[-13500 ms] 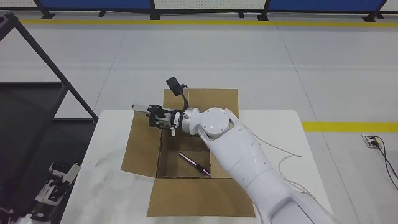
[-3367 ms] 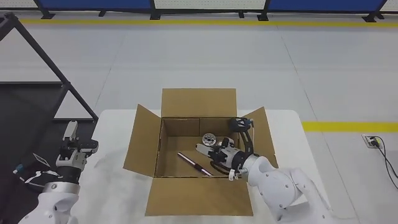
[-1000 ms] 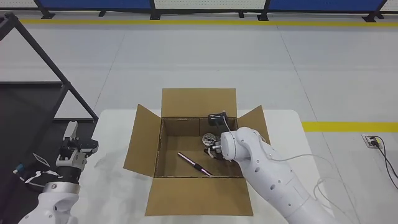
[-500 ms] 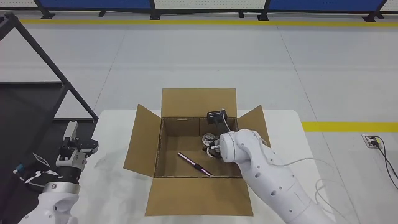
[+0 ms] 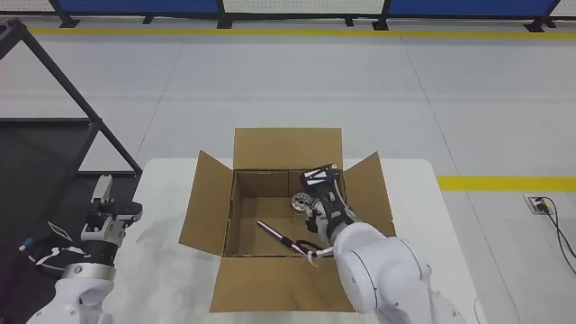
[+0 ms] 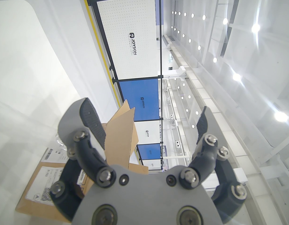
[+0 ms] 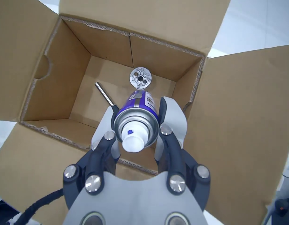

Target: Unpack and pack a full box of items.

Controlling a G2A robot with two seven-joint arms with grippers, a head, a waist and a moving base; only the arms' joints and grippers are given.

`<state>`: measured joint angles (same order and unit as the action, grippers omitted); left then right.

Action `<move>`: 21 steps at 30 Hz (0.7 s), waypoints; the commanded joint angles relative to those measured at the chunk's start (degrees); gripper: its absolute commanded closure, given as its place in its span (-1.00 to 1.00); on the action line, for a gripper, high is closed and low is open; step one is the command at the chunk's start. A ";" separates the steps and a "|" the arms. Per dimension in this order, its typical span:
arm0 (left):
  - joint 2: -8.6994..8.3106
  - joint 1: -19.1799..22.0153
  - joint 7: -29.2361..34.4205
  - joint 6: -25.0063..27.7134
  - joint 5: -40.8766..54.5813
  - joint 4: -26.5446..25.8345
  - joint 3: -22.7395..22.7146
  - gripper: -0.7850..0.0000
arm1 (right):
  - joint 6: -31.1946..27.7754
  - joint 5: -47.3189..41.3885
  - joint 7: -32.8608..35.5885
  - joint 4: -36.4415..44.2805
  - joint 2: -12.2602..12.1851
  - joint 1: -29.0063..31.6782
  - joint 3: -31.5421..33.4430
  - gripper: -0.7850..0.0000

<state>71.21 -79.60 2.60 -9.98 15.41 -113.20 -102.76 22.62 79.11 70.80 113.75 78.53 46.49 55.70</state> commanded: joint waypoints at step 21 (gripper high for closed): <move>0.00 0.00 0.00 0.00 0.00 0.00 0.00 -1.00 | -0.02 -5.80 -11.63 14.64 -0.70 12.66 9.28 1.00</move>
<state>71.21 -79.60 2.60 -9.98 15.41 -113.20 -102.76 22.85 75.50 60.84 127.60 77.85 58.38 63.56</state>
